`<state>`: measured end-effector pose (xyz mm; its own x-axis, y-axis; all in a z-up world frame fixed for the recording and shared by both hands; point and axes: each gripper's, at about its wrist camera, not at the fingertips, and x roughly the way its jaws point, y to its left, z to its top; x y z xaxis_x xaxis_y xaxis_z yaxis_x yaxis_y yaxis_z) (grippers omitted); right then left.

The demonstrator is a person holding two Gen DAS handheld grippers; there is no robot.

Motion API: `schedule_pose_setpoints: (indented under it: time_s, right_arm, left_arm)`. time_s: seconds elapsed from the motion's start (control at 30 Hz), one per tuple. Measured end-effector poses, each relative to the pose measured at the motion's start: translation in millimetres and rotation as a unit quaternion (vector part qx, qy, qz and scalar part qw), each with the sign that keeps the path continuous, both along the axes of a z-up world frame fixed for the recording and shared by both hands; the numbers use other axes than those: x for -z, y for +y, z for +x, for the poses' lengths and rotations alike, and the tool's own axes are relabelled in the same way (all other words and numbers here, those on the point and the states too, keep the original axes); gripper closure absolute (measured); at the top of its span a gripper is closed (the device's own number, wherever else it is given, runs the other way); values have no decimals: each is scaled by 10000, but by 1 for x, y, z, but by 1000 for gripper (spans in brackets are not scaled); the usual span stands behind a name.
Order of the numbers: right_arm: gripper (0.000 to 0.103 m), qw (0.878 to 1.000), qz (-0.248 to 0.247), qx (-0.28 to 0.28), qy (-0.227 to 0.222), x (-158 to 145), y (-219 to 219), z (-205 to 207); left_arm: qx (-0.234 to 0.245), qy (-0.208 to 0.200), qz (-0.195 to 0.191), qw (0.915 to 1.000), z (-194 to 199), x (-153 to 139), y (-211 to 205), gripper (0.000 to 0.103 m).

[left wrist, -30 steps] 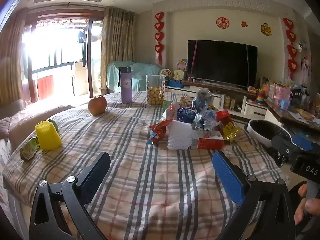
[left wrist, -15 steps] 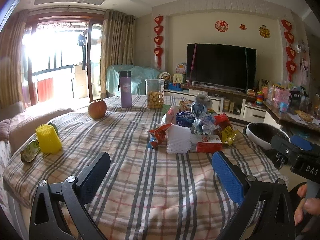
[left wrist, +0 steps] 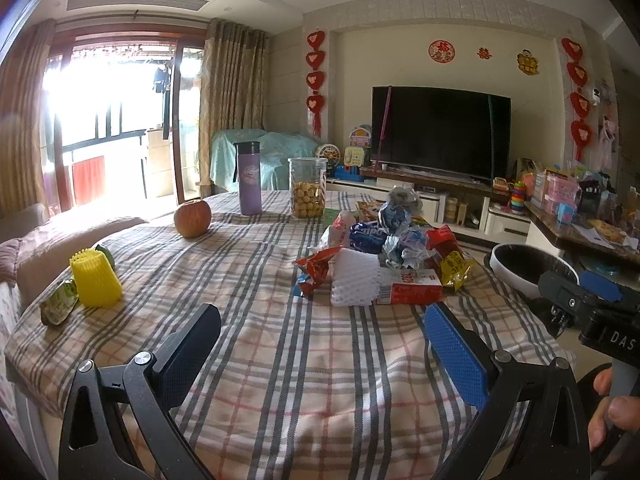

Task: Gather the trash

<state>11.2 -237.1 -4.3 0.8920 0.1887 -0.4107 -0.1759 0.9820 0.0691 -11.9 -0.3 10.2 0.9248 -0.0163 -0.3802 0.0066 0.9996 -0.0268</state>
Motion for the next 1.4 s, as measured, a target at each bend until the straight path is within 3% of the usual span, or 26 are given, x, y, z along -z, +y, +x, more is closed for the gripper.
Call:
schedule_pose_setpoints:
  time_s: [0.93,1.4]
  right_arm:
    - [0,10000,54,-27,79,2,2,0]
    - [0,9982,233,-154,532,11,-7,34]
  left_arm:
    - [34,52,-2,10000,2,4,-1,1]
    - [136,445,-24,9989,45,11,6,1]
